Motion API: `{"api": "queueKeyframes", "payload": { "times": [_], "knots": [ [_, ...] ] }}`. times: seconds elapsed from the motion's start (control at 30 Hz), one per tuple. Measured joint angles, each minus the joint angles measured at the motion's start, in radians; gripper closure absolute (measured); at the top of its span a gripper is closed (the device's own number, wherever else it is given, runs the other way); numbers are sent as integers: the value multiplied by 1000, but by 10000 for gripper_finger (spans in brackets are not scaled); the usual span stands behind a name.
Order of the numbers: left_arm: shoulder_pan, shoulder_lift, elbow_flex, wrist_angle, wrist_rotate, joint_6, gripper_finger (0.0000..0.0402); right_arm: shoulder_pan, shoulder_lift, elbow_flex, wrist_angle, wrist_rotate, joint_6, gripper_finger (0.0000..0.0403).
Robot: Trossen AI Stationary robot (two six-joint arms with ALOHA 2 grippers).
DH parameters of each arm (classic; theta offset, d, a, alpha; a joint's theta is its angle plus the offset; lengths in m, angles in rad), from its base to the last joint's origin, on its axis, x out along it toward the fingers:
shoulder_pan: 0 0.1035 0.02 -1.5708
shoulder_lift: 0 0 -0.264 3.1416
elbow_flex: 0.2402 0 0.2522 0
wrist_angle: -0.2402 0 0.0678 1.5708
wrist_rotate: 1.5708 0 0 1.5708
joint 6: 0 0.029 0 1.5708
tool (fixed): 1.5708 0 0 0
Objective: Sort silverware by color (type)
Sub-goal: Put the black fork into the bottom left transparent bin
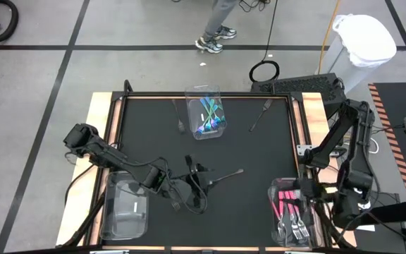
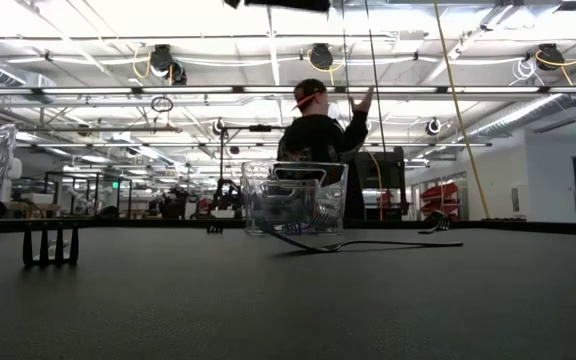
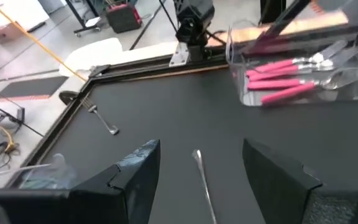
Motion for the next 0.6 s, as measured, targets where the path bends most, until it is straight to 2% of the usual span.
{"api": "queueKeyframes", "payload": {
  "times": [0.13,0.23,0.4,0.6],
  "knots": [
    [14,36,-1,0,15,-4,174,-11,-1,42,2,238,-241,266],
    [31,57,-1,-7,55,-6,174,-40,-1,45,-5,329,-350,266],
    [64,76,-1,-41,163,-38,174,-99,-1,-5,-11,336,-309,276],
    [87,76,-1,-73,187,-57,174,-153,-2,-57,-23,320,-295,284]
  ]
}}
